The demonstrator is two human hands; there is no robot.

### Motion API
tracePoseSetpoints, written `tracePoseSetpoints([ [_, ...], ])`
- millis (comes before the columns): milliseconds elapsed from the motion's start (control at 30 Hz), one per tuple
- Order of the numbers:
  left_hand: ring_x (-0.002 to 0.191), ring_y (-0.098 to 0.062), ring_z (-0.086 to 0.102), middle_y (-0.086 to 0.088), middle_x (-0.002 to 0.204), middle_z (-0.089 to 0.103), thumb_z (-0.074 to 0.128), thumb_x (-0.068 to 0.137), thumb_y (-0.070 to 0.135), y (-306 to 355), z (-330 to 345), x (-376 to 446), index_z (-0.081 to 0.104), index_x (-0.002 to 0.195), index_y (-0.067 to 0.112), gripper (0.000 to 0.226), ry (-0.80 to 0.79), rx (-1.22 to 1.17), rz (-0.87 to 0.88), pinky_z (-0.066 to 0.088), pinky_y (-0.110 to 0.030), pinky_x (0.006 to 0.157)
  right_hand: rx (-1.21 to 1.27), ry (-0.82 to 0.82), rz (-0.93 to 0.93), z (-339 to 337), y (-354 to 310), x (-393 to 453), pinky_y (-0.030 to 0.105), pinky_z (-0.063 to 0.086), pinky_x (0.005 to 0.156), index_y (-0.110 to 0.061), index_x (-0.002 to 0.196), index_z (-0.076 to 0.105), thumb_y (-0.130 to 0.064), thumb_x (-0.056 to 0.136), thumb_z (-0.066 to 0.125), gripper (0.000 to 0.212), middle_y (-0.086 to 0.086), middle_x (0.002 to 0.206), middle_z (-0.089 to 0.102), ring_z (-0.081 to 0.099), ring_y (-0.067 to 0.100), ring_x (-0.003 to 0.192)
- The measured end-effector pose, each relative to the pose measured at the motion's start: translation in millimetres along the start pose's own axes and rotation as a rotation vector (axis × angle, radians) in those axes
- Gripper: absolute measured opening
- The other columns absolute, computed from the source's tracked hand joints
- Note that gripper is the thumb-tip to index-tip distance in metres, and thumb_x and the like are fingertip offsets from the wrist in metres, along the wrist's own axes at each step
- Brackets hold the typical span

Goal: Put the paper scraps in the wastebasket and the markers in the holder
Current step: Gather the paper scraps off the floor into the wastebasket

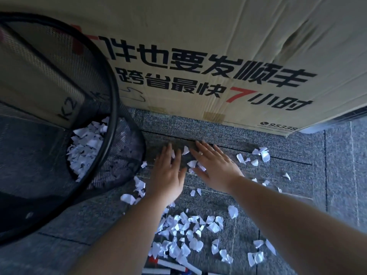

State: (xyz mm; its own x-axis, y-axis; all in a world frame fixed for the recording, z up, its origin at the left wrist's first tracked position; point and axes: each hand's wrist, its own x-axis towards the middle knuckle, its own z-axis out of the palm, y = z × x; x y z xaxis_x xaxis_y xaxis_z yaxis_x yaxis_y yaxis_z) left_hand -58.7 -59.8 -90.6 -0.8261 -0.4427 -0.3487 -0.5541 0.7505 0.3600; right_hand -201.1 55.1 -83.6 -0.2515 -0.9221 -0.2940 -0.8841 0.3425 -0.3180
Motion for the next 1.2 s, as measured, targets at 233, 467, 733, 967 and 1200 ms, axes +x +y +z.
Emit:
tracePoseSetpoints([
  [233,0.144,-0.026,0.015,-0.006,0.157,0.01,0.013,0.094,0.056,9.2,10.0,-18.5,0.011,0.146,0.023,0.062,0.005,-0.051,0.202,0.028,-0.045,0.113,-0.126,0.139,0.155,-8.8,49.1,-53.5,0.055,0.01,0.114,-0.026,0.146,0.019,-0.056,0.093,0.029,0.061,0.003,0.153,0.017,0.014,0.022,0.143],
  [467,0.145,-0.021,-0.005,-0.001,0.158,-0.007,-0.004,0.083,0.068,26.9,-3.0,28.6,-0.001,0.149,0.022,0.08,-0.043,0.082,0.159,0.008,-0.043,0.119,-0.01,0.111,0.334,-8.0,80.2,-54.8,0.047,0.001,0.116,-0.035,0.148,0.011,-0.071,0.085,0.022,0.073,0.0,0.156,0.002,-0.004,0.018,0.143],
  [733,0.144,-0.016,-0.011,0.004,0.155,-0.01,-0.003,0.089,0.06,46.5,29.6,-33.9,0.0,0.144,0.026,0.065,-0.251,0.109,0.38,0.005,-0.045,0.119,0.112,0.065,0.025,41.1,20.5,-113.4,0.052,0.017,0.113,-0.026,0.145,0.025,-0.054,0.095,0.034,0.058,0.003,0.153,0.022,0.013,0.022,0.143],
  [967,0.142,-0.023,0.014,-0.001,0.155,0.009,0.008,0.092,0.061,14.6,15.5,-49.7,0.01,0.145,0.026,0.064,0.065,0.253,0.045,-0.003,-0.044,0.115,-0.029,0.189,0.364,11.1,77.2,-118.1,0.049,-0.001,0.115,-0.031,0.146,0.009,-0.064,0.091,0.022,0.065,0.002,0.155,0.009,0.007,0.02,0.144],
  [1200,0.143,-0.023,-0.002,0.0,0.155,-0.004,-0.002,0.085,0.069,-1.2,32.8,-73.5,0.004,0.146,0.029,0.073,0.015,0.135,-0.234,0.001,-0.053,0.115,0.028,0.091,0.386,34.2,79.9,-145.0,0.05,0.003,0.115,-0.032,0.148,0.013,-0.072,0.086,0.022,0.074,0.007,0.157,0.003,-0.003,0.022,0.144],
])
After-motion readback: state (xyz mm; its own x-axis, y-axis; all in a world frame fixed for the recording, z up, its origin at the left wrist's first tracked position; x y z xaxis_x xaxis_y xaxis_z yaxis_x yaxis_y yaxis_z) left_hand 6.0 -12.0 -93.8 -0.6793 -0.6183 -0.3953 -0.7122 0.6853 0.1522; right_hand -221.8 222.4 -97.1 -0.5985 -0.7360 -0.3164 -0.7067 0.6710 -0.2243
